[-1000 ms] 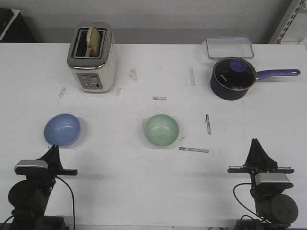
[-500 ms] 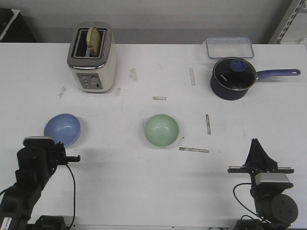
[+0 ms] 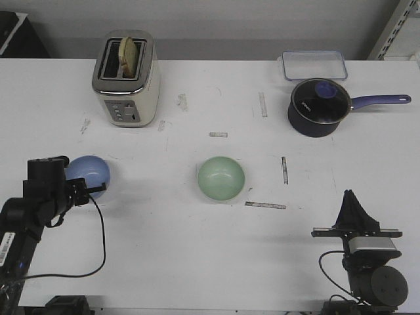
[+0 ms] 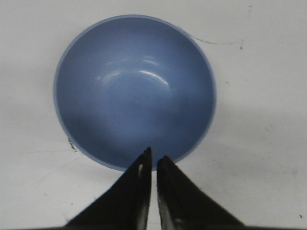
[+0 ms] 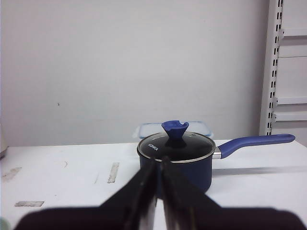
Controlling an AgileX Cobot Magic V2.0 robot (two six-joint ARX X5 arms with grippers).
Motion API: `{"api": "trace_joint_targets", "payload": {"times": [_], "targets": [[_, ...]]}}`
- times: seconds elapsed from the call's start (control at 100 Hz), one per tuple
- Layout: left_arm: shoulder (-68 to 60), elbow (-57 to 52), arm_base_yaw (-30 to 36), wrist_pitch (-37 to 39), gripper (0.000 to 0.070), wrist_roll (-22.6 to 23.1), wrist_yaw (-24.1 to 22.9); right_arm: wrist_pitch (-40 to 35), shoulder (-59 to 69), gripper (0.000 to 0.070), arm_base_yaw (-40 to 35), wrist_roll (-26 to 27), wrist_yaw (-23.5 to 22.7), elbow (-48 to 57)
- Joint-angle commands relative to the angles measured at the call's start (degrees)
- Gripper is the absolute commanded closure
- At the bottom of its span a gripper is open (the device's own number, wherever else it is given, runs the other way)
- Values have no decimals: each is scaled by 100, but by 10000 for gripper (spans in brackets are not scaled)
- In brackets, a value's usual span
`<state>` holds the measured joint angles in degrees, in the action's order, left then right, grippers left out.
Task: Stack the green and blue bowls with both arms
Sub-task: 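Reach the left gripper to the rim of the light blue bowl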
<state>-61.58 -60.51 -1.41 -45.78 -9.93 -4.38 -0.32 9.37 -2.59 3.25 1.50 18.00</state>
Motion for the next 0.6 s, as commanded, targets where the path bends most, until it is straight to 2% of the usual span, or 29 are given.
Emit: {"api": "trace_joint_targets", "payload": {"times": [0.0,0.04,0.11,0.15,0.2,0.48,0.54,0.59], "targets": [[-249,-286,-192,-184,479,-70,37,76,-4,692,-7,52,-2,33],[-380,-391,-361,-262,363,-70,111,76,-4,692,-7,52,-2,33],[-549,-476,-623,-258,224,-68,262,76,-4,692,-7,52,-2,33],[-632,-511,-798,-256,164,-66,345,74,-4,692,-7,52,-2,33],[-752,-555,-1019,-258,130,-63,422,74,-4,692,-7,50,-2,33],[-1456,-557,-1932,-175,134,20,1080,76,-4,692,-7,52,-2,33],[-1646,-557,-2046,-70,159,17,1311,76,-4,692,-7,52,-2,33],[-1810,-557,-2111,55,207,20,1523,74,-4,692,-7,52,-2,33]]}}
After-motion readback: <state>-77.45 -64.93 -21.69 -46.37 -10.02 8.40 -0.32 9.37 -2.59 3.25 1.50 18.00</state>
